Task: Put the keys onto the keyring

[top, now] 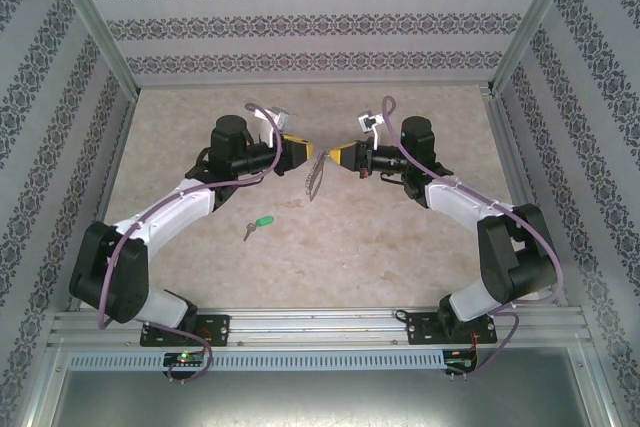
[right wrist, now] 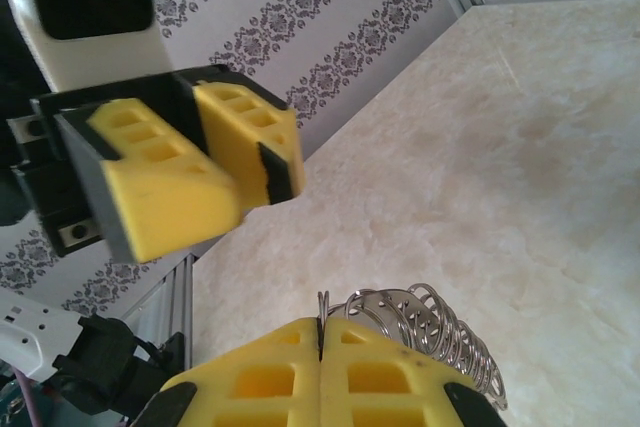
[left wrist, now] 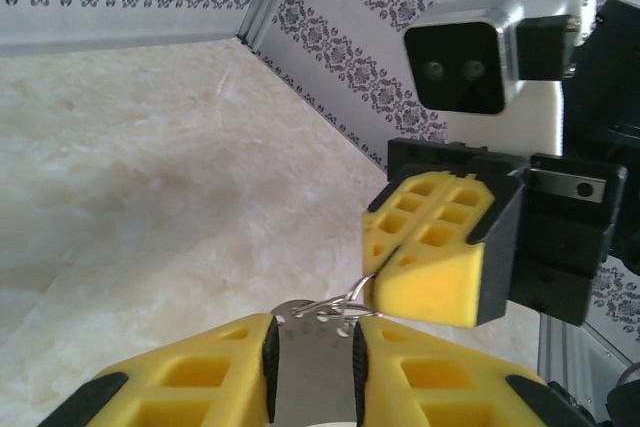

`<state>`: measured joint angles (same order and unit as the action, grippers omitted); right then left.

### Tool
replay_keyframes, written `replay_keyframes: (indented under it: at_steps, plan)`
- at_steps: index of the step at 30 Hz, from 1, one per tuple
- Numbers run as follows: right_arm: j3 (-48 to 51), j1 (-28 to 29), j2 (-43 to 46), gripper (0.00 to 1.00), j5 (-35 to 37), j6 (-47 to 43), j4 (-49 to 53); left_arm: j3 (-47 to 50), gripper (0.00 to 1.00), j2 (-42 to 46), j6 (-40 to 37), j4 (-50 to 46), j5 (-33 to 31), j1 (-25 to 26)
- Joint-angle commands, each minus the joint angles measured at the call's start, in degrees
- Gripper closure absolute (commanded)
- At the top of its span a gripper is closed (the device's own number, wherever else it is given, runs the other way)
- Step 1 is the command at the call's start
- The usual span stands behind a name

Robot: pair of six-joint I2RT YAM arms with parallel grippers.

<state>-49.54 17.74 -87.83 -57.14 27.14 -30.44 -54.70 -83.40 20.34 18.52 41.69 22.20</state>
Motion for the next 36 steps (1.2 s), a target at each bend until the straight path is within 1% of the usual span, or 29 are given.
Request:
replay_keyframes:
  at_steps: [1,5,18,36]
  plan:
    - [-2.23,-0.08,-0.77,1.0,-1.88,0.71,-4.0,0.3,0.74,-0.65,2.52,5.58,3.85,-0.21]
    - [-2.84,0.19,-1.54,1.0,-1.57,1.25,-4.14,-0.23,0.74,-1.91,3.0,6.01,5.83,-0.22]
    - [-3.64,1.25,-2.46,1.0,-1.81,1.52,-3.67,-1.96,0.75,-6.82,8.28,12.49,9.27,0.0]
    - [-4.51,2.25,-2.6,1.0,-1.53,1.49,-2.85,-2.08,0.72,-7.76,9.25,15.05,9.95,1.0]
